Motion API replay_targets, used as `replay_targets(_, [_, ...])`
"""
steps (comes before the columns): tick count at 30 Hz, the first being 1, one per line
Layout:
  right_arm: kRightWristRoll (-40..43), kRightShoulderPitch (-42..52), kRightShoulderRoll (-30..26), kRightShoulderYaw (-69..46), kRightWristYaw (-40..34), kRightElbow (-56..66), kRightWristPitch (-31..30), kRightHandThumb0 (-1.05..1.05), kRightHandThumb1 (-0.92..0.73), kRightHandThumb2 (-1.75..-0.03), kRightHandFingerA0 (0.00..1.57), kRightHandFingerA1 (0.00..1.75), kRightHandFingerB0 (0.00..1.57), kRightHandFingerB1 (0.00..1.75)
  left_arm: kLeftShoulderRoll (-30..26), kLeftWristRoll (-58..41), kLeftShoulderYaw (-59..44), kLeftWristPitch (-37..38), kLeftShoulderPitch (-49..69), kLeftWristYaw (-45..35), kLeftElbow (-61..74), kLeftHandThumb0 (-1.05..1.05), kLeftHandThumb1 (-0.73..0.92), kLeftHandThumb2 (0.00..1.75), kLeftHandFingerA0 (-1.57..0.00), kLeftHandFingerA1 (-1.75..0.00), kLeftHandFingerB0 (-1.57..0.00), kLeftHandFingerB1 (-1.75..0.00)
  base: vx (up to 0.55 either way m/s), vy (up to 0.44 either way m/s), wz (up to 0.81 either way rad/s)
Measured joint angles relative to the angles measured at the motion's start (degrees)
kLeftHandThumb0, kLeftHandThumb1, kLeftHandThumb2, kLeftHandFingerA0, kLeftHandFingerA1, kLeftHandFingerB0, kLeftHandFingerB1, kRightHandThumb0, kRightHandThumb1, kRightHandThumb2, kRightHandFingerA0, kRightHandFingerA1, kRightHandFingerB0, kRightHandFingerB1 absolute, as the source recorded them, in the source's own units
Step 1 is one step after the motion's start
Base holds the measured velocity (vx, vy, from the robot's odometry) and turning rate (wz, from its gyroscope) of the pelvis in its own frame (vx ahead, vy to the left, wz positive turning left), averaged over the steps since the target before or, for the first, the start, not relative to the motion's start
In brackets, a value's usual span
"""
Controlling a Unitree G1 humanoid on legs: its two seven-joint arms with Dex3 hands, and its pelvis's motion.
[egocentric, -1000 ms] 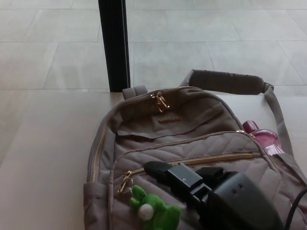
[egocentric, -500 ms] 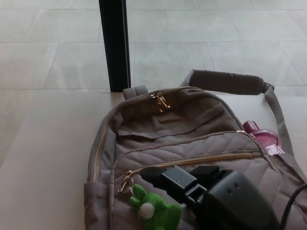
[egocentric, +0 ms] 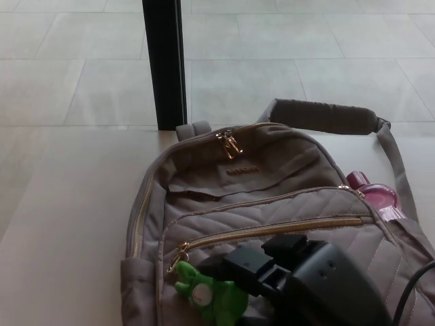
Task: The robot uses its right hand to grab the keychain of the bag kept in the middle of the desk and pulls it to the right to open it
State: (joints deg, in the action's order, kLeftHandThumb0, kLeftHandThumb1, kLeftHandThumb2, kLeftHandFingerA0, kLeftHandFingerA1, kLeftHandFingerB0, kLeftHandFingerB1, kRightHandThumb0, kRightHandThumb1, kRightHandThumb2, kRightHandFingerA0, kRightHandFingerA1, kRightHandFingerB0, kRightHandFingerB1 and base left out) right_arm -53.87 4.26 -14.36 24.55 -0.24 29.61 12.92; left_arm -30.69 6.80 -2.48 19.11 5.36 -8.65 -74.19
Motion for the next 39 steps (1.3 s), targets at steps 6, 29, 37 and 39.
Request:
replay_targets(6, [-0.3,-0.6,-0.9,0.1,-2.3,-1.1,2.7,-0.36,-0.57,-0.62,0.87,1.73,0.94,0.81,-0.4,0.1,0.8,-0.1,-0.3,0.1,0.1,-0.69,0.79,0.64,-0.75,-0.58,-0.63,-0.44,0.0,0.0,0.0])
replay_targets(29, [-0.1,-1.6,-1.7,-1.7,-9.8,-6.1,8.2,-0.41,-0.43,-1.2,1.36,1.51,0.96,1.29,-1.0,1.0,1.5,-0.7,-1.1,0.1,0.2,-0.75,0.85,0.66,-0.75,-0.57,-0.64,-0.44,0.0,0.0,0.0])
replay_targets(37, [2.6,-2.1,-1.7,-2.5,-11.9,-8.4,11.1,-0.37,-0.45,-1.31,1.09,1.75,0.7,1.75,-1.0,1.1,1.6,-0.3,-0.7,0.1,0.5,-0.78,0.86,0.66,-0.76,-0.52,-0.65,-0.44,0.0,0.0,0.0])
replay_targets(39, [2.9,-2.2,-1.6,-2.7,-12.1,-8.8,11.7,-0.39,-0.44,-1.33,1.09,1.75,0.71,1.73,-1.0,1.2,1.7,-0.2,-0.7,0.1,0.4,-0.79,0.86,0.66,-0.78,-0.54,-0.66,-0.45,0.0,0.0,0.0])
